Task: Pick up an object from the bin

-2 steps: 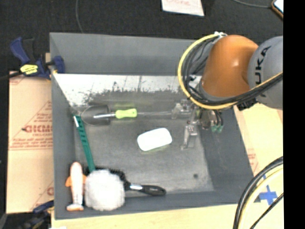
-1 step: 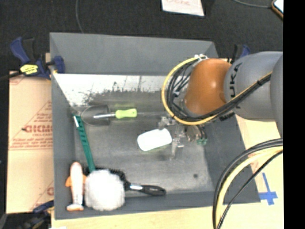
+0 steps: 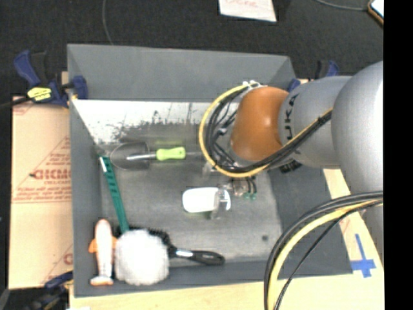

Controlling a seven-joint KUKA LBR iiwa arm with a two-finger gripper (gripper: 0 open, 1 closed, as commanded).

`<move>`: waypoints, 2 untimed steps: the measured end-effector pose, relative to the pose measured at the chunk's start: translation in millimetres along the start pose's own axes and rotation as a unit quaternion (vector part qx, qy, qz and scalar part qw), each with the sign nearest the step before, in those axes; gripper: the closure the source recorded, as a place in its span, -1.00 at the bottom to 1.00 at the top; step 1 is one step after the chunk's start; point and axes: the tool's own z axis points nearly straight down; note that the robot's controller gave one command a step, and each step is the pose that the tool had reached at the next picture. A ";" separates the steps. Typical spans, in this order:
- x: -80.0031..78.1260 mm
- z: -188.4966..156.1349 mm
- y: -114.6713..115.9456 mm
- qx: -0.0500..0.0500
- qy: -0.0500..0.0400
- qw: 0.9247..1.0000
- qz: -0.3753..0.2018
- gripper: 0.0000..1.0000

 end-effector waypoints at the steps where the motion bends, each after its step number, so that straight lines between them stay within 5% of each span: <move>1: -1.9 -5.3 -17.2 0.001 0.000 0.998 -0.055 1.00; 2: -1.9 -5.3 -17.2 0.001 0.000 0.998 -0.055 1.00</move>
Offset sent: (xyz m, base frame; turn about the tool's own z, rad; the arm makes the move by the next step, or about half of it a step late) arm 0.0000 0.0000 0.0000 0.0000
